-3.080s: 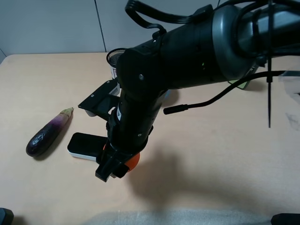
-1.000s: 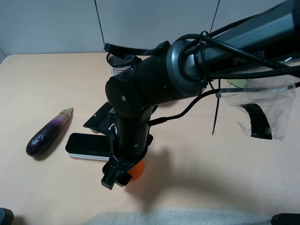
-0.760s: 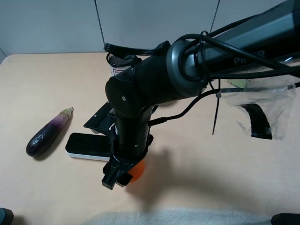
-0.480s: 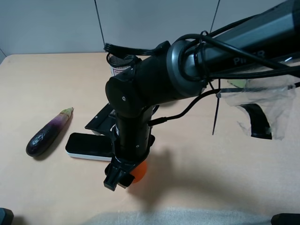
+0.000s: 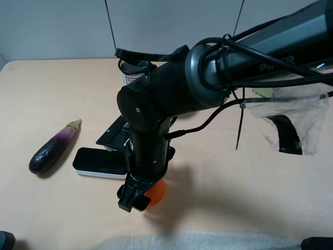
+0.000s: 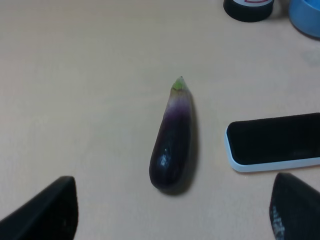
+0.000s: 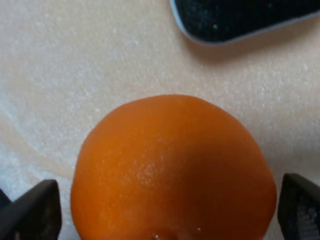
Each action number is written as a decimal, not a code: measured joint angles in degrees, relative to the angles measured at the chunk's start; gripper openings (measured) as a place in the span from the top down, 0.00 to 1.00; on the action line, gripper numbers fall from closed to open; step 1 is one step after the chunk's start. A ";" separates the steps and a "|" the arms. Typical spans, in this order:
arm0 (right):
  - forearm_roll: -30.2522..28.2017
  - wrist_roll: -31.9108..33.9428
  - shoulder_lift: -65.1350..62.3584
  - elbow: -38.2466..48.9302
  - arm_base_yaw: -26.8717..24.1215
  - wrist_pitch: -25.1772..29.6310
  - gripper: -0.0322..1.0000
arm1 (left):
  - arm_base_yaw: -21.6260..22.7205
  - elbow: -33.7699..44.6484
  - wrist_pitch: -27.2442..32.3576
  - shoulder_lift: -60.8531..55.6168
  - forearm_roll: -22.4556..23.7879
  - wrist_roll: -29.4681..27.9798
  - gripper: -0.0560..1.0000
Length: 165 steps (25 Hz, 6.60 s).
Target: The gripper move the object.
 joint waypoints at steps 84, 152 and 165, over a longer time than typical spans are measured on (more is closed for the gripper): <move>-5.53 1.94 -51.05 13.30 -70.69 6.51 0.33 | 0.00 0.00 0.00 0.00 0.00 0.00 0.21; -10.74 10.24 -115.80 40.44 -68.66 12.84 0.33 | 0.00 0.00 0.00 0.00 0.00 0.00 0.21; -10.83 8.90 -117.74 40.62 -68.66 12.78 0.33 | 0.00 0.00 0.00 0.00 0.00 0.00 0.21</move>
